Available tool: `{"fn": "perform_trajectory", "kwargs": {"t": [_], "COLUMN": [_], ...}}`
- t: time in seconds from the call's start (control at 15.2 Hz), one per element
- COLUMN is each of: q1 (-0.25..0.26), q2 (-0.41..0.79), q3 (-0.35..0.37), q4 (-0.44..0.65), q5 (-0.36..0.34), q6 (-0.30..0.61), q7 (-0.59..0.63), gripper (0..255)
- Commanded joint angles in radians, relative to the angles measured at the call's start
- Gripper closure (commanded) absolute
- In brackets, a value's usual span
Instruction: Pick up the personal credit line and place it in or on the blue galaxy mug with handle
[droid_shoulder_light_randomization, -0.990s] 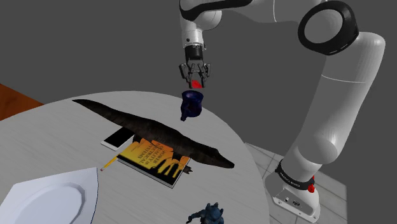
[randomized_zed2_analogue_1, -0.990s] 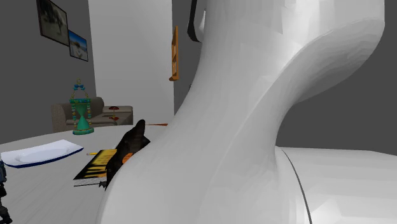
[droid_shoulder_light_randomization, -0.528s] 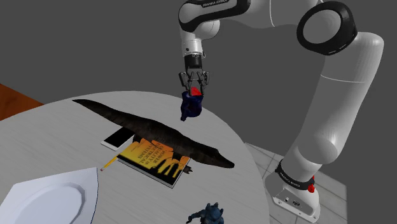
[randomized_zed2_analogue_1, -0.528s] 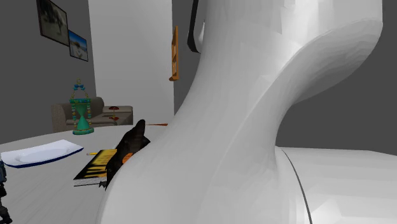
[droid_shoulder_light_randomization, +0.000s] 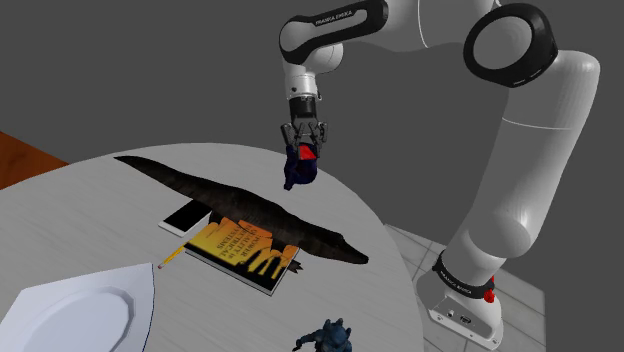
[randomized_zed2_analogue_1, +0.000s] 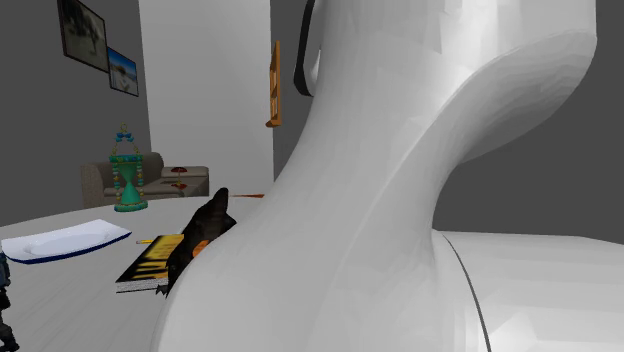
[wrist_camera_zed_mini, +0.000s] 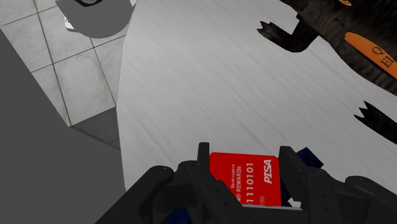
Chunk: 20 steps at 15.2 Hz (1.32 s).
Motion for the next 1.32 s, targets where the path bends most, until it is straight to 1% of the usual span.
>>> {"fn": "perform_trajectory", "kwargs": {"t": [0.0, 0.26, 0.33, 0.66, 0.92, 1.25], "q1": [0.0, 0.0, 0.0, 0.0, -0.016, -0.019], "q2": [0.004, 0.004, 0.004, 0.004, 0.063, 0.063], "q3": [0.0, -0.001, 0.0, -0.001, -0.009, -0.005], "q4": [-0.001, -0.001, -0.001, -0.001, 0.187, 0.187], "q5": [-0.001, -0.001, 0.0, -0.001, -0.009, -0.01], "q6": [0.007, 0.007, 0.007, 0.007, -0.125, -0.124], "q7": [-0.001, -0.001, -0.001, -0.001, 0.012, 0.012], "gripper": [255, 255, 0, 0, 0, 0]}}
